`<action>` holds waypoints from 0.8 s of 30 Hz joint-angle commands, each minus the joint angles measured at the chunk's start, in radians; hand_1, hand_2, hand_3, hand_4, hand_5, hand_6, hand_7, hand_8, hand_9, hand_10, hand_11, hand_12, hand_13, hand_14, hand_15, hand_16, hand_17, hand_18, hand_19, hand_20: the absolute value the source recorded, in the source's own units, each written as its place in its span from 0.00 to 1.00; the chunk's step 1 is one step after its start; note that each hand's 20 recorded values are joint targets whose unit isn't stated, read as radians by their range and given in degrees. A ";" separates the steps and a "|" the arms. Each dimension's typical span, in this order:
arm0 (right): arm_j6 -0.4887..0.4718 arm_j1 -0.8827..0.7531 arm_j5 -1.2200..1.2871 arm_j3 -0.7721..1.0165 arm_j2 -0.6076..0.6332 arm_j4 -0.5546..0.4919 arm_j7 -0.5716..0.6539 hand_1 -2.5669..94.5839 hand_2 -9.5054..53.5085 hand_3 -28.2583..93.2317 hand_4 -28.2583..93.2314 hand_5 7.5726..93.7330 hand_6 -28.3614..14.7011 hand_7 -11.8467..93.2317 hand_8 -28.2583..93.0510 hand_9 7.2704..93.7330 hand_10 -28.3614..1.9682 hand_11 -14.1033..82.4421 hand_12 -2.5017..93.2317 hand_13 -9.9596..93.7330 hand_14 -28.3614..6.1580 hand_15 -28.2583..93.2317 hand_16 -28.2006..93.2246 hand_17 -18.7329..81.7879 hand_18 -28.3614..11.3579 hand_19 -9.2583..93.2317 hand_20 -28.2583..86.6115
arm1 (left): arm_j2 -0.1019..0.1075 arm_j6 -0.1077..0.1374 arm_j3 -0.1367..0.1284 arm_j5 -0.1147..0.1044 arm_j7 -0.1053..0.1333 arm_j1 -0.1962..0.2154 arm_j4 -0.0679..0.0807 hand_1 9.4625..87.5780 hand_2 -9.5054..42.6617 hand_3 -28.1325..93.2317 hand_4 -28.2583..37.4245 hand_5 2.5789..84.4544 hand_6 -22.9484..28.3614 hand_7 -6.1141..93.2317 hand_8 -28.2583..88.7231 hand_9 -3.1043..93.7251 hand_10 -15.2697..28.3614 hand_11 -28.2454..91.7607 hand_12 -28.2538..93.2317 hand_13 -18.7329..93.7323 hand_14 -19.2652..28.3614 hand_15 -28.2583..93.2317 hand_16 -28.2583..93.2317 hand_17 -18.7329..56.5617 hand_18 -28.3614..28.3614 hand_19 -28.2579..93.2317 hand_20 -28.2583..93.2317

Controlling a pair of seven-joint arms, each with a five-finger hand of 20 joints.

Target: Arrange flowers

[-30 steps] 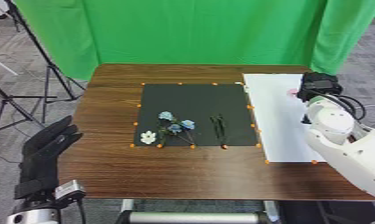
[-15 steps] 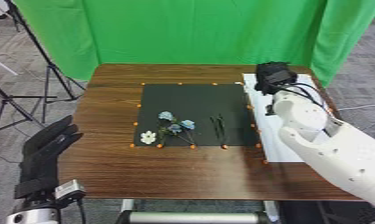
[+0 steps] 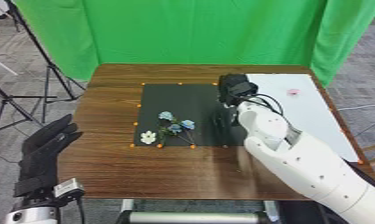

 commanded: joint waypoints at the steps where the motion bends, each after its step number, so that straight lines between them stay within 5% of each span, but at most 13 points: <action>1: -0.022 -0.059 -0.032 0.019 -0.034 0.003 -0.011 0.60 0.00 0.88 0.00 0.83 0.62 0.39 0.25 0.96 0.75 0.37 0.41 0.89 0.76 0.82 0.41 0.48 0.24 0.95 0.20 | -0.009 -0.015 -0.003 0.011 -0.019 0.000 -0.004 0.22 0.24 0.92 0.15 0.47 0.66 0.22 0.15 0.39 0.81 0.55 0.29 0.39 0.98 0.78 0.09 0.12 0.88 0.71 0.27; 24: -0.055 -0.088 -0.058 0.042 -0.077 -0.007 -0.023 0.54 0.00 0.89 0.00 0.79 0.62 0.39 0.24 0.92 0.71 0.37 0.41 0.86 0.71 0.80 0.40 0.44 0.23 0.94 0.21 | -0.012 -0.027 -0.004 0.019 -0.034 -0.011 -0.001 0.22 0.25 0.92 0.15 0.48 0.66 0.22 0.15 0.39 0.81 0.55 0.29 0.40 0.98 0.78 0.09 0.12 0.88 0.71 0.28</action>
